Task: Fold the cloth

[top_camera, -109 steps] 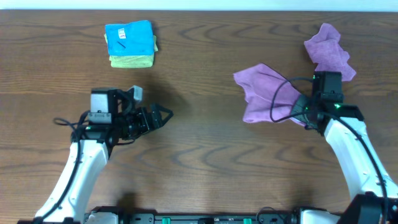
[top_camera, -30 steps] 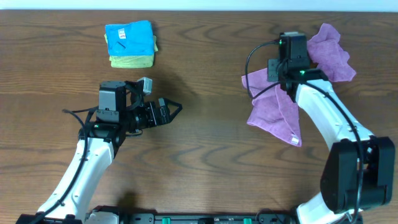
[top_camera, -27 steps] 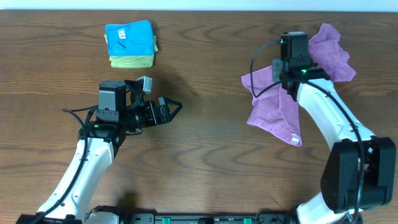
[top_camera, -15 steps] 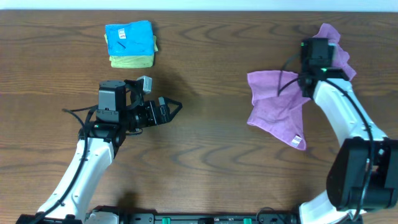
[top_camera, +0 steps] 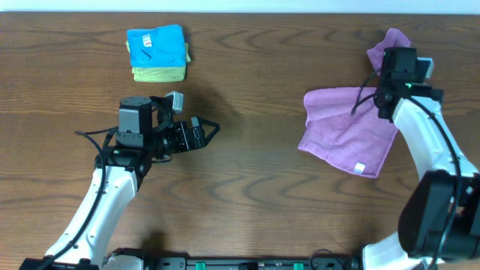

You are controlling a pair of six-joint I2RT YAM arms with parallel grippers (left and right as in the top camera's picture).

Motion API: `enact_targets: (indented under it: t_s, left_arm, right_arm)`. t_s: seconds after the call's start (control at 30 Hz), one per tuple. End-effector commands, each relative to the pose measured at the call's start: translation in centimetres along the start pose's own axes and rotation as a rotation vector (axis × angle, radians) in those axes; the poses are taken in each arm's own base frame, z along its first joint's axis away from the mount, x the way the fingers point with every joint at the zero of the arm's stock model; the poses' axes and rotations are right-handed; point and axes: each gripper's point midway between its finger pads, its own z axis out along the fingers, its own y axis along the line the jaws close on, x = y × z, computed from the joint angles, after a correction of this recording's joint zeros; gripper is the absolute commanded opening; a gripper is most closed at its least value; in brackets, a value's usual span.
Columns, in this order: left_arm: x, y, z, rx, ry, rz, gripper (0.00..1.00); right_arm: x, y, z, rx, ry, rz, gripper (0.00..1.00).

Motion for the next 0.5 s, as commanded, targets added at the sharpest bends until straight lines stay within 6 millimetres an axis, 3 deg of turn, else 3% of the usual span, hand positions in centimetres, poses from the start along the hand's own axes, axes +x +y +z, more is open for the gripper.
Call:
enact_targets:
  t_s: [0.0,0.23,0.47]
  left_arm:
    - [-0.9,-0.7,-0.2,0.009,-0.017,0.039,0.96]
    - [-0.9,-0.8,-0.2,0.01,-0.02,0.041,0.96]
    - [-1.1,-0.9,-0.2,0.015,-0.027,0.048,0.96]
  right_arm:
    - [-1.7,3.1,-4.1,-0.246,-0.074,0.0,0.85]
    - [1.3,11.1,-9.5,-0.704,-0.001,-0.13,0.78]
    - [5.0,14.7,-10.6,-0.813,0.137,-0.198,0.78]
